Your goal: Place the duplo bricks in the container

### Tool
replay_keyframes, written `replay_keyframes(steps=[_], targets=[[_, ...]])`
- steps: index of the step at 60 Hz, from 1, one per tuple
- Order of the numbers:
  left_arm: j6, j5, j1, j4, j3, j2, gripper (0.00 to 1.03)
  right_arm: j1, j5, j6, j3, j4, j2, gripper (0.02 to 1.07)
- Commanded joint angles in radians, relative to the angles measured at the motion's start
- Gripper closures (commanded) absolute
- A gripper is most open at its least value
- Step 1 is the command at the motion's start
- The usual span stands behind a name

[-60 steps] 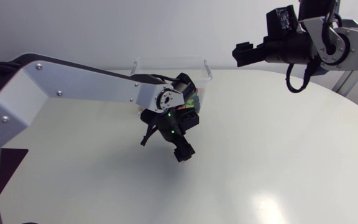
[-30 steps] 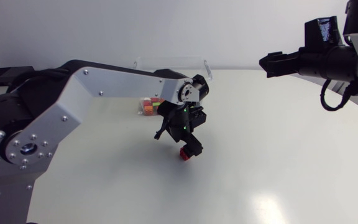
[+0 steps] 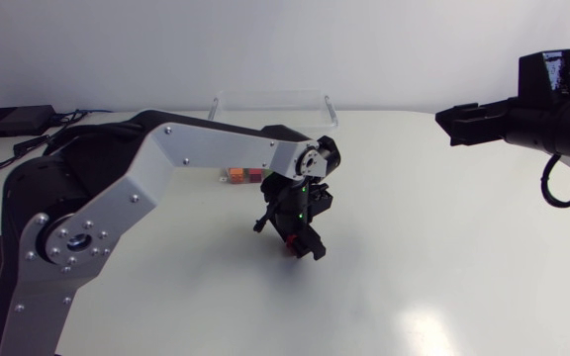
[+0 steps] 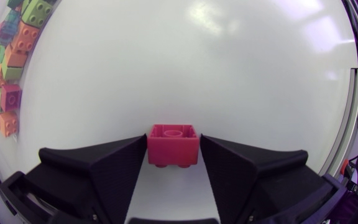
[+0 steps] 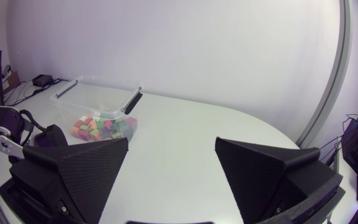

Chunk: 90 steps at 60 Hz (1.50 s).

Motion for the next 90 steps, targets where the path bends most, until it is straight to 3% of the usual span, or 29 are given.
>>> replay_keyframes(steps=[1, 26, 43, 58, 68, 90], targets=[[-0.027, -0.007, -0.01, -0.007, 0.035, 0.023, 0.63, -0.015, -0.009, -0.027, -0.046, -0.016, -0.041, 0.06], [-0.029, -0.009, -0.008, 0.077, -0.069, -0.134, 0.67, -0.056, -0.014, -0.059, -0.188, -0.046, -0.259, 0.06], [-0.037, -0.032, 0.084, 0.174, -0.131, -0.339, 0.67, -0.05, 0.088, -0.024, -0.362, 0.053, -0.492, 0.06], [-0.052, -0.053, 0.133, 0.313, -0.22, -0.459, 0.65, 0.047, 0.215, -0.059, -0.485, 0.102, -0.586, 0.06], [-0.058, -0.08, 0.15, 0.419, -0.261, -0.52, 0.63, 0.081, 0.246, -0.111, -0.57, 0.135, -0.699, 0.06], [-0.053, -0.081, 0.265, 0.592, -0.215, -0.49, 0.63, 0.099, 0.253, -0.116, -0.733, 0.206, -0.851, 0.06]])
